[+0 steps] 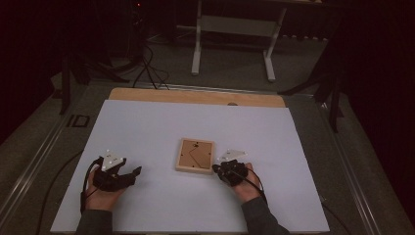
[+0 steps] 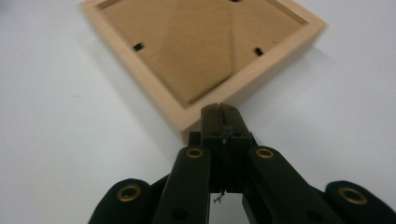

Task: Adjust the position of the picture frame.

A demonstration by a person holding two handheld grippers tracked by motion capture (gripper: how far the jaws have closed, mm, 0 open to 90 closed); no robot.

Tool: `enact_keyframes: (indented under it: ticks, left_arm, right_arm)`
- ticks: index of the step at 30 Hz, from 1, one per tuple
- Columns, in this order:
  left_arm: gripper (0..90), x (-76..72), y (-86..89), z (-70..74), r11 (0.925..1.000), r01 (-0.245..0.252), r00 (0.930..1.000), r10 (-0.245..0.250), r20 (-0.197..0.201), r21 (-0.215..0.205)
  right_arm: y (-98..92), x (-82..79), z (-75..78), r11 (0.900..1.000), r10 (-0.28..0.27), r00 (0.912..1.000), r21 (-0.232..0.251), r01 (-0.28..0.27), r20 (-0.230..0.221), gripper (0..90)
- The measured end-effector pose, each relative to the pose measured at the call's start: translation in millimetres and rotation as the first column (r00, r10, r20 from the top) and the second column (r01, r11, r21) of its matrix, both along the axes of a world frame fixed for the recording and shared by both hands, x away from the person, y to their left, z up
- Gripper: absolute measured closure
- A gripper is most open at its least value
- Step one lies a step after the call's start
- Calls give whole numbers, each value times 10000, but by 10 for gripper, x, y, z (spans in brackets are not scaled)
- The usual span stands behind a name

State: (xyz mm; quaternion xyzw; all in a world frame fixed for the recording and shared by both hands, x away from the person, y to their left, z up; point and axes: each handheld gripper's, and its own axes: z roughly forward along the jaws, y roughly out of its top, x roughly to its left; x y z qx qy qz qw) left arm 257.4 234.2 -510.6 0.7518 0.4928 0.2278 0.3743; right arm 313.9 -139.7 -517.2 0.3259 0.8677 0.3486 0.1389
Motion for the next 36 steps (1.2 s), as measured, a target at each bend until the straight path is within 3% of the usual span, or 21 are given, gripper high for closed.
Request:
enact_keyframes:
  ticks: [3,14,27,36]
  left_arm:
    - [350,9,9,9,9992,42,10000,-43,-30,-403]
    - [359,22,-69,17,9990,263,9997,-263,12,-353]
    - [359,28,-102,19,9989,307,9995,-305,69,-360]
    - [358,28,-103,22,9988,330,9994,-327,88,-361]
  right_arm:
    - [92,-60,-2,9992,391,9992,-17,-391,99,899]
    - [349,-122,-11,9939,1096,9936,-163,-1091,280,899]
    - [607,-48,-1,9865,1598,9865,-427,-1583,365,898]
    - [840,85,-12,9849,1727,9847,-165,-1723,237,898]
